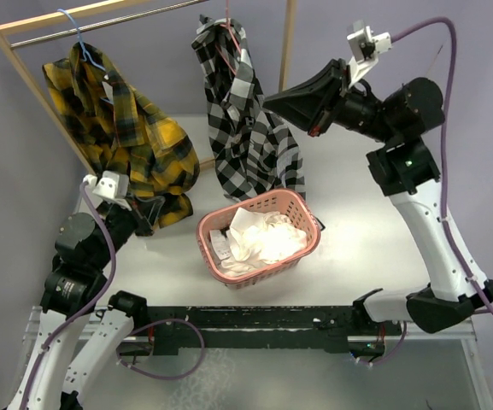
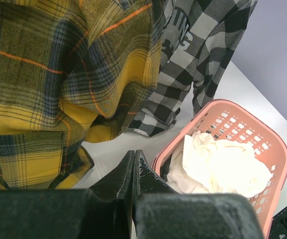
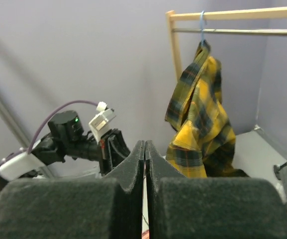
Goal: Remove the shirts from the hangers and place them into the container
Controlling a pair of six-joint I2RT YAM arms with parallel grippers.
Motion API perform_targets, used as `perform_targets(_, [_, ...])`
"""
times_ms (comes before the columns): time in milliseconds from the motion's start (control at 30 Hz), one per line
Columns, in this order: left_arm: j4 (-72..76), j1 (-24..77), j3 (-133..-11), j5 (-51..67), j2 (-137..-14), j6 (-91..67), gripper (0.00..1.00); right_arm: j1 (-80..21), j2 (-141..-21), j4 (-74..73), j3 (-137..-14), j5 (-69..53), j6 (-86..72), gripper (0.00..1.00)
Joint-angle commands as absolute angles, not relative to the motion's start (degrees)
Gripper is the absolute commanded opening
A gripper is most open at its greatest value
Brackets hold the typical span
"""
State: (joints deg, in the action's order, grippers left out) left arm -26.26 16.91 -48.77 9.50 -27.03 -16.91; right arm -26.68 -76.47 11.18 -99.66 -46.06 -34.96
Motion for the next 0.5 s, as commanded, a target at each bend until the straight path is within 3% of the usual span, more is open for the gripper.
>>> perform_targets(0, [-24.5,16.8,-48.9,8.7,-26.2,-16.7,0.00,-24.3,-77.8,-4.7,-109.4,-41.5,-28.9,0.00])
perform_targets(67, [-24.4,16.8,-48.8,8.6,-26.0,-16.7,0.01,-24.3,-80.3,-20.2,-115.6,-23.3,-21.6,0.13])
perform_targets(100, [-24.4,16.9,-48.8,8.7,-26.1,-16.7,0.03,-24.3,-81.7,-23.8,-117.5,-16.2,-18.9,0.24])
perform_targets(200, [-24.1,16.8,-48.9,9.7,-26.5,-16.2,0.22,-24.3,-89.1,-32.3,-126.1,-9.1,-11.2,0.45])
perform_targets(300, [-24.6,16.9,-49.3,9.9,-27.5,-15.7,0.36,-25.8,-103.1,-43.6,-145.4,-9.1,-7.1,0.55])
perform_targets(367, [-25.0,16.9,-49.6,9.6,-27.9,-15.6,0.43,-26.3,-109.0,-46.1,-154.8,-4.5,-6.4,0.55])
perform_targets(467, [-25.5,16.9,-49.6,8.9,-27.8,-15.6,0.50,-26.4,-109.9,-41.9,-152.5,-1.3,-5.7,0.53])
